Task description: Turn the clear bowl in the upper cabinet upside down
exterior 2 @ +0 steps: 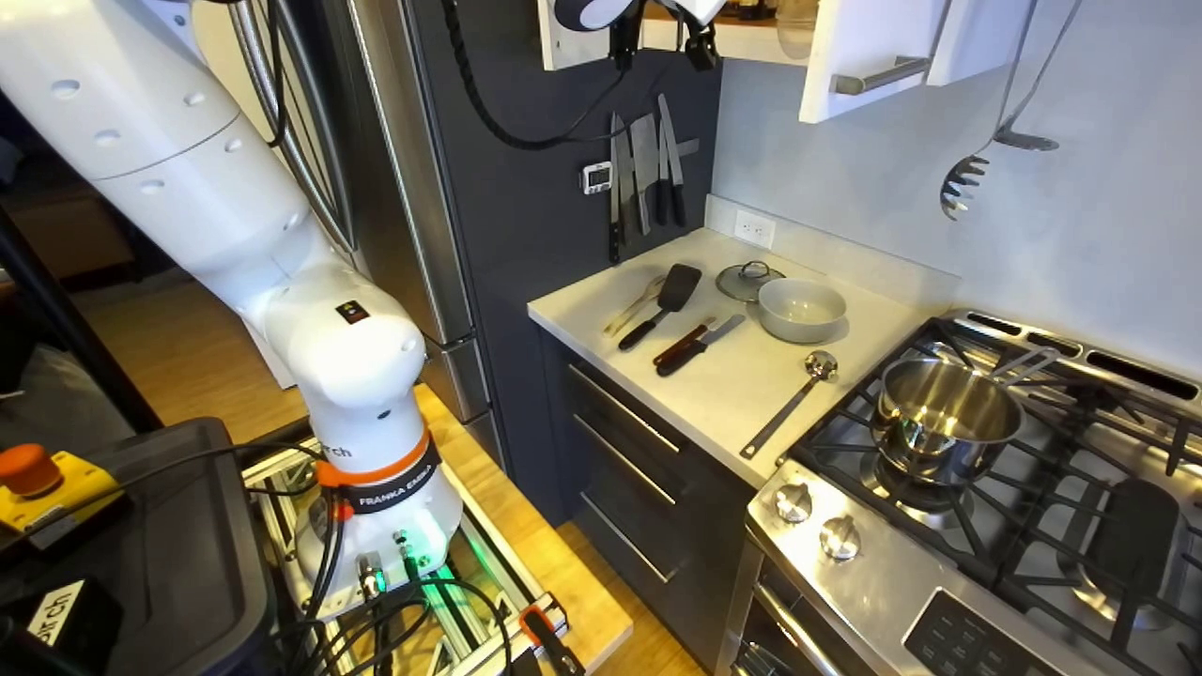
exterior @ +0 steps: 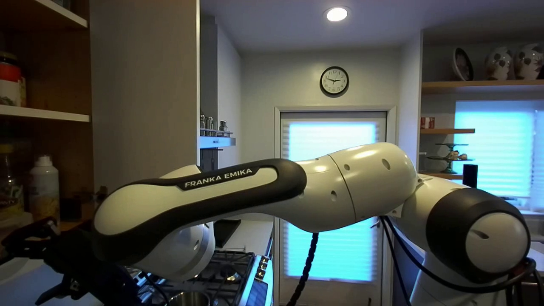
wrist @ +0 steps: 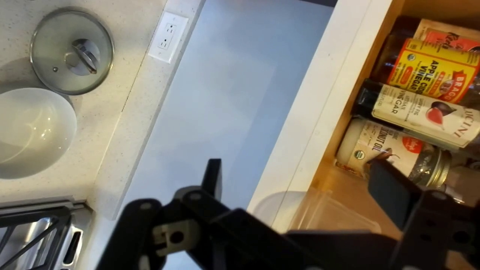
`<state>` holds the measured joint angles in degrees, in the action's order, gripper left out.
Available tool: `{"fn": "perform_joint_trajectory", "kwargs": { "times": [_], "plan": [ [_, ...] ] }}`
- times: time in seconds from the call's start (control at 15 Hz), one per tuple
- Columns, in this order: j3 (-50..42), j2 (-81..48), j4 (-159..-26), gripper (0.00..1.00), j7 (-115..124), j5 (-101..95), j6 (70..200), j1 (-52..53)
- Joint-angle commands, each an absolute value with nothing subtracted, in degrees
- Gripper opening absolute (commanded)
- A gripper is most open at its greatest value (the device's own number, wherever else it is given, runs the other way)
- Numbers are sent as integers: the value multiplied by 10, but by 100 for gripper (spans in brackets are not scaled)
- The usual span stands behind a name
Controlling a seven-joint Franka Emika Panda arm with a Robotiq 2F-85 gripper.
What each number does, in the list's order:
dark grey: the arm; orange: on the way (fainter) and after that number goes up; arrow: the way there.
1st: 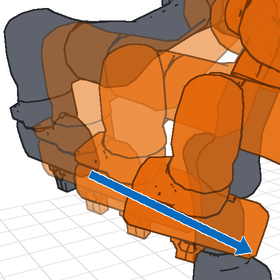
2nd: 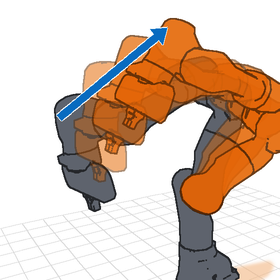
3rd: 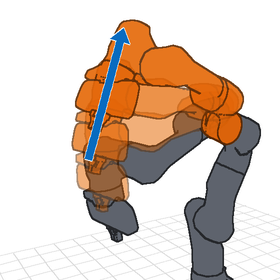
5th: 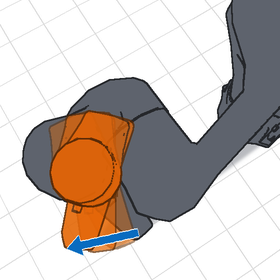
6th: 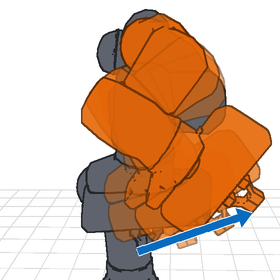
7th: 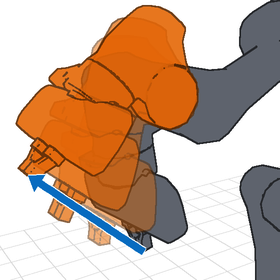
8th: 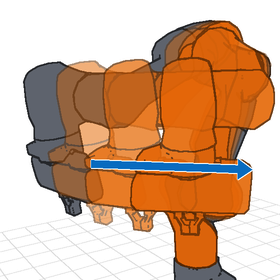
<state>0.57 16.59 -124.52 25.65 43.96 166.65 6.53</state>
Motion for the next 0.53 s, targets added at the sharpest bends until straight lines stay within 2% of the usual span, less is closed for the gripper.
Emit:
{"fn": "perform_joint_trajectory", "kwargs": {
  "times": [0.0,0.27,0.47],
  "plan": [
    [-15,162,-1230,100,229,513,1701,98],
    [-49,153,-1181,100,160,628,1745,144],
    [-76,141,-1149,100,103,696,1731,166]
  ]
}}
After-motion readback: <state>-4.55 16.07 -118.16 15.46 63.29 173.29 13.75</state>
